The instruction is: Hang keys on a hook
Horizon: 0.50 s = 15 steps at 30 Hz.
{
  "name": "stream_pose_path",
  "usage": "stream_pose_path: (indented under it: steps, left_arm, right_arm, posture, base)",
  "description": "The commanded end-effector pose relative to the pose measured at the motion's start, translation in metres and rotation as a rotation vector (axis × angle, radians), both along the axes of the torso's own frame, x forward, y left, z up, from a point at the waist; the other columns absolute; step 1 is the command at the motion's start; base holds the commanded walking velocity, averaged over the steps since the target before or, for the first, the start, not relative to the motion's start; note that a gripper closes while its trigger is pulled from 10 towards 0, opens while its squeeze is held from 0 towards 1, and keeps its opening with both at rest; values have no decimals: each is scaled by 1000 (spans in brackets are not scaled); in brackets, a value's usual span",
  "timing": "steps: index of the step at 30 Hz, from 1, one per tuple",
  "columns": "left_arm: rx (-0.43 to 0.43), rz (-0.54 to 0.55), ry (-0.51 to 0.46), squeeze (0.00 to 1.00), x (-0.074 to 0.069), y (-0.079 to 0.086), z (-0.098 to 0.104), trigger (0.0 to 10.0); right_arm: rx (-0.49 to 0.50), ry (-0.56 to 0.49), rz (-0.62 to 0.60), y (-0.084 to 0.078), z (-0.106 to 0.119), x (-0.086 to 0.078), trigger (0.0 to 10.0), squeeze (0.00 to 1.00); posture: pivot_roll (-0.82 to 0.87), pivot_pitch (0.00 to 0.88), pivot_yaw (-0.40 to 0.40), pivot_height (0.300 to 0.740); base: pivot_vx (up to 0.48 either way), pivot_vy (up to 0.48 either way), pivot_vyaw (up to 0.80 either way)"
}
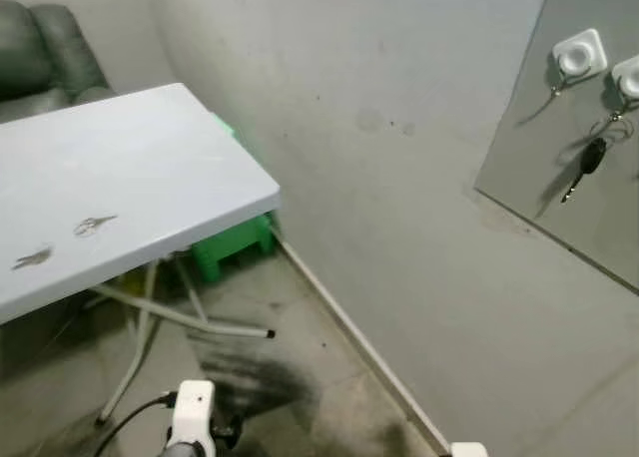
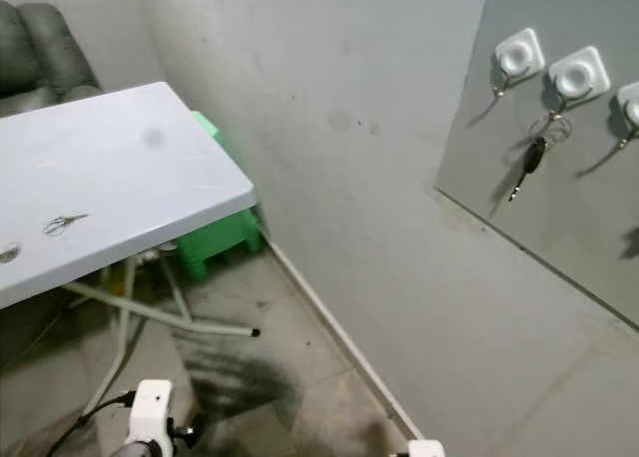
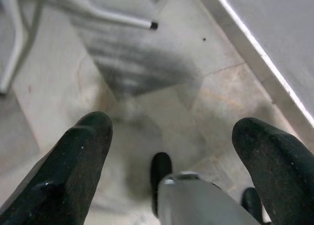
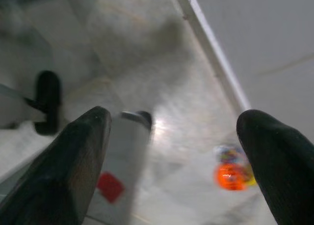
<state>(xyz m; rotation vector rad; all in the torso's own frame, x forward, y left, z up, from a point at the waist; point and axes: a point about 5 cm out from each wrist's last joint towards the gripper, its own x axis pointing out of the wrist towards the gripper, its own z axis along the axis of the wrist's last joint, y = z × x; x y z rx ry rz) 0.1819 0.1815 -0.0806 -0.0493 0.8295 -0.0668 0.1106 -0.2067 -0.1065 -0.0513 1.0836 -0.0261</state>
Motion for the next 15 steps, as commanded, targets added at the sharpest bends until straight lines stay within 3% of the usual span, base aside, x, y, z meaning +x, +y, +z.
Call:
stream_pose_path:
  steps: [1, 15]
  left_arm:
    - [27, 23, 9, 0, -1, 11, 0, 10000]
    - [26, 44, 8, 0, 1, 13, 1, 10000]
  right_arm:
    - [21, -20, 15, 9, 1, 9, 10000, 0]
    - [17, -11, 11, 8, 0, 6, 10000, 0]
  posture:
    - [9, 0, -2, 740]
    - [4, 0, 0, 740]
  base:
    - [0, 0, 800]
    - [0, 0, 800]
